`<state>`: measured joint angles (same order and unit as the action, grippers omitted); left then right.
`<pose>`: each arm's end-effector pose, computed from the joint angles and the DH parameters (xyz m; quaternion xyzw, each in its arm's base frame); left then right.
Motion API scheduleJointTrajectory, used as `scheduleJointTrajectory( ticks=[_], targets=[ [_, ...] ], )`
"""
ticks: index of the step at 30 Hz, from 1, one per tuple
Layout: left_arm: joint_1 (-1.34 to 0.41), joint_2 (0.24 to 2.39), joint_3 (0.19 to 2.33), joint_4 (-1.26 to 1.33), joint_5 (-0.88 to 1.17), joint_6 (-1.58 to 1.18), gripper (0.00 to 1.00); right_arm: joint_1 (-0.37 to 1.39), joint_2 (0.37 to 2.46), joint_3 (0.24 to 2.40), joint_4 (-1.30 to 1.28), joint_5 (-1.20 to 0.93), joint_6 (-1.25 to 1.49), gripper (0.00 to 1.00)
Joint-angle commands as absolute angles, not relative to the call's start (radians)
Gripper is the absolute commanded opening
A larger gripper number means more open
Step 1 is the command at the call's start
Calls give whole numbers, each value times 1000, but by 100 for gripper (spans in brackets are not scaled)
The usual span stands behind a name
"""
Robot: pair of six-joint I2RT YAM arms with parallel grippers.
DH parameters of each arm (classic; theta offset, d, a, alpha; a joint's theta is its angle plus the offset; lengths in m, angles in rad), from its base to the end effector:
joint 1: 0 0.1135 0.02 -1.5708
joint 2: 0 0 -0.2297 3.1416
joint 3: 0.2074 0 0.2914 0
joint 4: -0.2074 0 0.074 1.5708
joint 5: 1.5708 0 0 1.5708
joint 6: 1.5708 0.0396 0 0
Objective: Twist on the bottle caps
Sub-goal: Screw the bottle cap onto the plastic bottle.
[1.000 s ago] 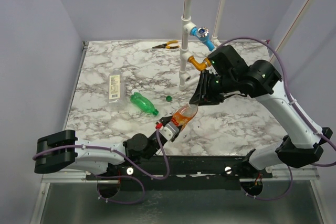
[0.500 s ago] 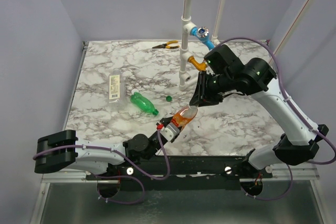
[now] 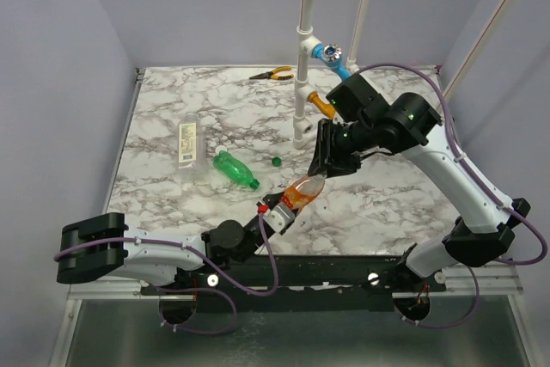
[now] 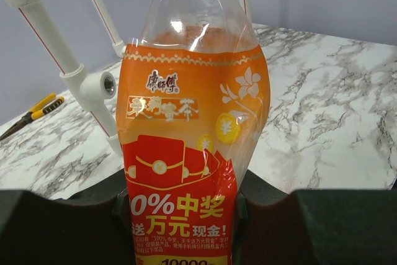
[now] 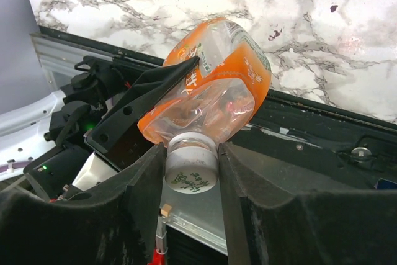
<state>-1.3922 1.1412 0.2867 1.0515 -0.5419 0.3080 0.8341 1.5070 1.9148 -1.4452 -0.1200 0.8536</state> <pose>0.0668 -0.2549 0.1678 0.3225 0.5587 -0.2390 0.7258 0.1987 0.2261 0.4133 -0.0064 0.9630 0.2350 0.1316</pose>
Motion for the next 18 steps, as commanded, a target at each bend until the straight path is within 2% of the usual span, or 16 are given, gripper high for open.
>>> scheduleJointTrajectory(
  ticks=[1, 6, 14, 18],
  targets=[
    [-1413, 1131, 321, 1193, -460, 299, 0, 848, 1540, 1920, -1422, -163, 860, 44],
    [-1413, 1141, 317, 1190, -474, 275, 0, 848, 1537, 1925, -1423, -160, 863, 50],
    [-1405, 1142, 296, 1211, -498, 201, 0, 849, 1531, 1947, -1422, -138, 869, 66],
    [-1403, 1138, 293, 1214, -500, 189, 0, 848, 1528, 1956, -1418, -124, 870, 68]
  ],
)
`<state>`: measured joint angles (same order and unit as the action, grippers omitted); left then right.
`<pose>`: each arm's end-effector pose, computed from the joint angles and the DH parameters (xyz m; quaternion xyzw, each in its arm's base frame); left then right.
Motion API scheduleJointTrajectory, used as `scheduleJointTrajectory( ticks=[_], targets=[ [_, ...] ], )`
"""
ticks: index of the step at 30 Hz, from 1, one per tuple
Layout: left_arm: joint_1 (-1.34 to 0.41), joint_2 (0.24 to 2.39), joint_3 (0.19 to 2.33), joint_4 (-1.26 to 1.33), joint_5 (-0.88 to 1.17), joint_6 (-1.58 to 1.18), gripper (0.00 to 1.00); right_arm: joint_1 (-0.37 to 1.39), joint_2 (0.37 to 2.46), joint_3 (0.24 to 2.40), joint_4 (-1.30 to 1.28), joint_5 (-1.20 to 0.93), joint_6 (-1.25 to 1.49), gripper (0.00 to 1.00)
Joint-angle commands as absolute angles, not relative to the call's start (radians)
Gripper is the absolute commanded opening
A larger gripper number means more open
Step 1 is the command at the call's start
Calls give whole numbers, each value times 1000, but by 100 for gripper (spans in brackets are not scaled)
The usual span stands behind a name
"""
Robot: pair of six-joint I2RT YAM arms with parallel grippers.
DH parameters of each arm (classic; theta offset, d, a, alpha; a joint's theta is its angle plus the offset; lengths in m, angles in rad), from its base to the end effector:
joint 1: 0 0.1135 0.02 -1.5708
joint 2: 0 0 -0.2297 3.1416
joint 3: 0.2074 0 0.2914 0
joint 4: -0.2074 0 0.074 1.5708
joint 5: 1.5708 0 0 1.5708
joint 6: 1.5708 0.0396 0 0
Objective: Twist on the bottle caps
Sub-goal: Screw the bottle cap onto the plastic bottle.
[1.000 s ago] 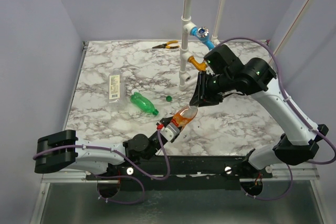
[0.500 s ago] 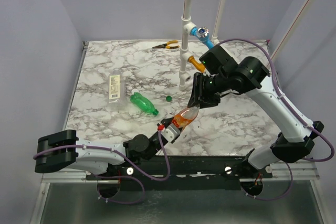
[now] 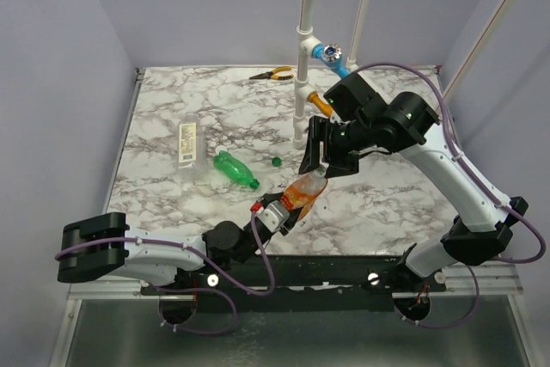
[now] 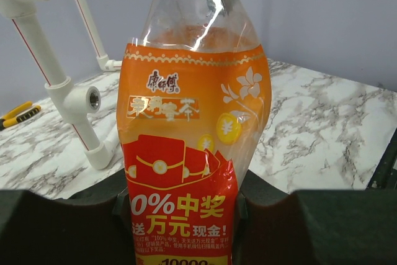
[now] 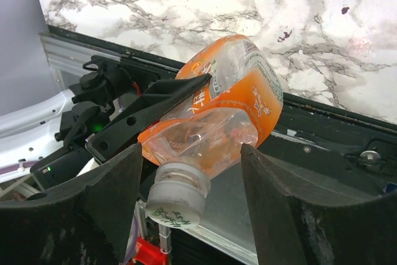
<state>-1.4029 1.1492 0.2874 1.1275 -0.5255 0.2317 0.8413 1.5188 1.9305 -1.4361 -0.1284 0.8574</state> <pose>0.0633 -0.2547 0.1741 0.2864 0.5517 -0.2926 0.7266 0.1990 0.2302 0.4152 -0.0096 0.9610 0.2430 0.1315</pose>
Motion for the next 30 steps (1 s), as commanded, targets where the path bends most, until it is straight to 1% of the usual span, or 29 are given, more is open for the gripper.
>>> scheduleJointTrajectory(
  ticks=[1, 4, 13, 17, 20, 26, 30],
  targets=[
    [-1403, 1138, 293, 1214, -500, 188, 0, 848, 1525, 1956, -1415, -123, 871, 68],
    [-1399, 1141, 290, 1213, -500, 179, 0, 849, 1515, 1960, -1404, -116, 876, 69],
    [-1387, 1162, 283, 1214, -498, 137, 0, 850, 1463, 1954, -1316, -101, 850, 77],
    [-1381, 1160, 280, 1212, -496, 126, 0, 850, 1422, 1935, -1267, -68, 823, 78],
    [-1376, 1159, 275, 1206, -492, 110, 0, 851, 1373, 1883, -1202, -52, 799, 78],
    [-1371, 1145, 262, 1195, -498, 76, 0, 851, 1272, 1762, -1069, -13, 706, 74],
    [-1370, 1119, 264, 1168, -500, 62, 0, 851, 1191, 1631, -910, -21, 644, 64]
  ],
)
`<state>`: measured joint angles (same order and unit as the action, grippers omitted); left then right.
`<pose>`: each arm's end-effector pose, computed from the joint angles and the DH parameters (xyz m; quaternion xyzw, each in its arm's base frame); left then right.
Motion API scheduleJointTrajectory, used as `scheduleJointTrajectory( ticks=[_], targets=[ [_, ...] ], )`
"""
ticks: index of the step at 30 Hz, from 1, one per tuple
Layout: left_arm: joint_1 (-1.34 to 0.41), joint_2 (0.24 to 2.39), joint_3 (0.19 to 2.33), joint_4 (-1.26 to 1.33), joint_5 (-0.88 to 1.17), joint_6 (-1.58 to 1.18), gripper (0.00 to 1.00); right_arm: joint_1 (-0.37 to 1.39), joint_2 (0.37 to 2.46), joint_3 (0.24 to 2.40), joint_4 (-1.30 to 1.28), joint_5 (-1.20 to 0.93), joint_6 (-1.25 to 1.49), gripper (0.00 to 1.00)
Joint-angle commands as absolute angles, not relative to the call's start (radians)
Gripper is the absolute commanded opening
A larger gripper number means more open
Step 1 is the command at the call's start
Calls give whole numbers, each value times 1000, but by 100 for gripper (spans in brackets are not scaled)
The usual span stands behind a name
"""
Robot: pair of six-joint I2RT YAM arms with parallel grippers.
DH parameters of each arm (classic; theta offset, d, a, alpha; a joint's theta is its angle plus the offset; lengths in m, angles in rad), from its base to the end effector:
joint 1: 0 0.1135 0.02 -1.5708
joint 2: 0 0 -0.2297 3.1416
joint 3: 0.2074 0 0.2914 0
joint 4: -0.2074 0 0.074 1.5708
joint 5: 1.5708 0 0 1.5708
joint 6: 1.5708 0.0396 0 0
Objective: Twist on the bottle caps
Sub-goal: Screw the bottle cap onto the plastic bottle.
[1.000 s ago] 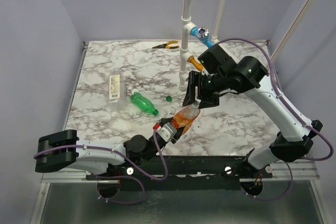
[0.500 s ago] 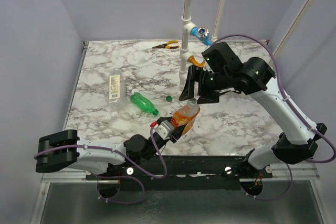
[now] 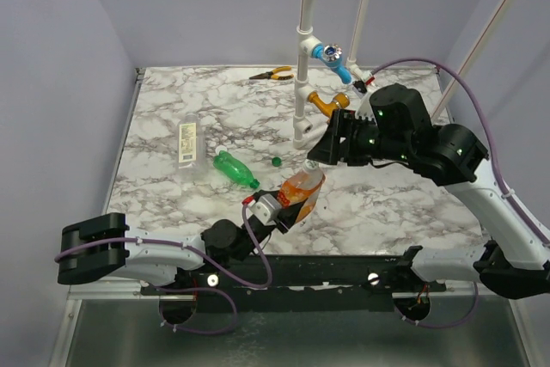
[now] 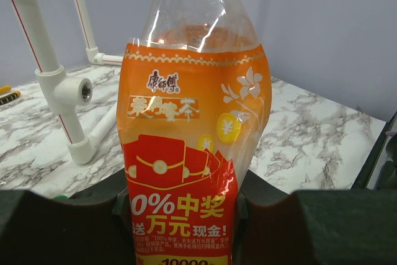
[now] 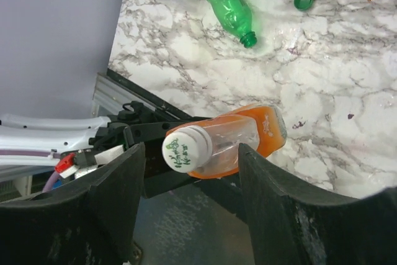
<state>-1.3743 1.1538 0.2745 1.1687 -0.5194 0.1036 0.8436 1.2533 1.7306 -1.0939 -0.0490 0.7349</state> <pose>0.0698 -0.2501 0.1731 0.2369 0.5657 -0.3363 0.7147 0.1758 0.2005 0.4503 -0.0595 0.8861 0.3412 0.3079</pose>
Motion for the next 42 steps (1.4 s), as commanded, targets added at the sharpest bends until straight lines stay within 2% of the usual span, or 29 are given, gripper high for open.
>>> scheduleJointTrajectory(
  ticks=[1, 3, 10, 42],
  targets=[
    [-1368, 1113, 267, 1157, -499, 60, 0, 851, 1169, 1592, -867, -30, 632, 61],
    [-1366, 1103, 274, 1129, -494, 57, 0, 851, 1130, 1531, -780, -49, 601, 58],
    [-1346, 1074, 279, 1075, -480, 25, 0, 852, 1070, 1442, -625, -54, 523, 59],
    [-1216, 930, 340, 803, -263, -174, 0, 897, 1006, 1311, -473, -106, 297, 57]
  ],
)
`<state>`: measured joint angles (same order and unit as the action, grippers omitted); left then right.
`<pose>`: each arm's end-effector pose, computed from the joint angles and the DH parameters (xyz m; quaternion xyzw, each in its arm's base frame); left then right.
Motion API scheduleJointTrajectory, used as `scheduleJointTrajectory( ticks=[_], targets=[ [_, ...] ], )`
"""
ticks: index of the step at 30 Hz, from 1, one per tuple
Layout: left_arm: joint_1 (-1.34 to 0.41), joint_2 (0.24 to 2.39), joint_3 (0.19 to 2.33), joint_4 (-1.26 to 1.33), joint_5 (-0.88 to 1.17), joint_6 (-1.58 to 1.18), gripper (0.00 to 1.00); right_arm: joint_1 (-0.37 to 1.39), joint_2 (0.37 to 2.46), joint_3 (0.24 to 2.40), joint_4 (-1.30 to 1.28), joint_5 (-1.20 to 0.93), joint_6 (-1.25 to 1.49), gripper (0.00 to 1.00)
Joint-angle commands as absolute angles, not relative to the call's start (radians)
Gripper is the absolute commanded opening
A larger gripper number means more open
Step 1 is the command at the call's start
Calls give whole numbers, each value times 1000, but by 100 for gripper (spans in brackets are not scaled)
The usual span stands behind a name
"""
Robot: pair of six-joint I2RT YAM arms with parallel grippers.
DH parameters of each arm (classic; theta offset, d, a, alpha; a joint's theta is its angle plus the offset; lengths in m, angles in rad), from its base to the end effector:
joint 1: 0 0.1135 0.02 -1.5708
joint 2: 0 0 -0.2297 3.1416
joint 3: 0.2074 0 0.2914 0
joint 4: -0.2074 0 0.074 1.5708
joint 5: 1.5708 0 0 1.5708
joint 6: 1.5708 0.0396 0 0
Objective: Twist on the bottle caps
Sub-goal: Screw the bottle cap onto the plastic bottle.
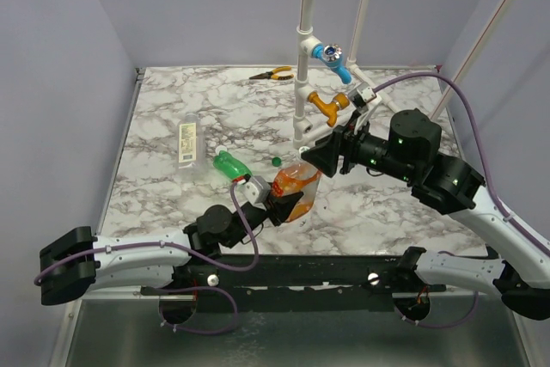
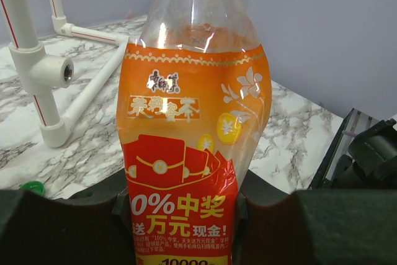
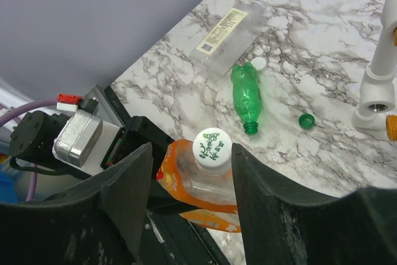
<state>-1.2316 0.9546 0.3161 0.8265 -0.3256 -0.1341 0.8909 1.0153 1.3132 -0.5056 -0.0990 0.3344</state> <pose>0.0990 -0.2424 0.2000 0.2217 0.6019 -0.3995 0.6549 0.1635 0.2084 0.4263 -0.2430 0.7373 0.3933 0.4927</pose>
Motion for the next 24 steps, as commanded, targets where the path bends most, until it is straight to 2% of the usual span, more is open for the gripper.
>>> scheduleJointTrajectory(
  ticks=[1, 24],
  targets=[
    [-1212, 929, 342, 799, -259, -176, 0, 897, 1006, 1312, -476, -97, 295, 57],
    [-1194, 921, 370, 771, -222, -180, 0, 919, 1032, 1287, -506, -6, 261, 54]
  ],
)
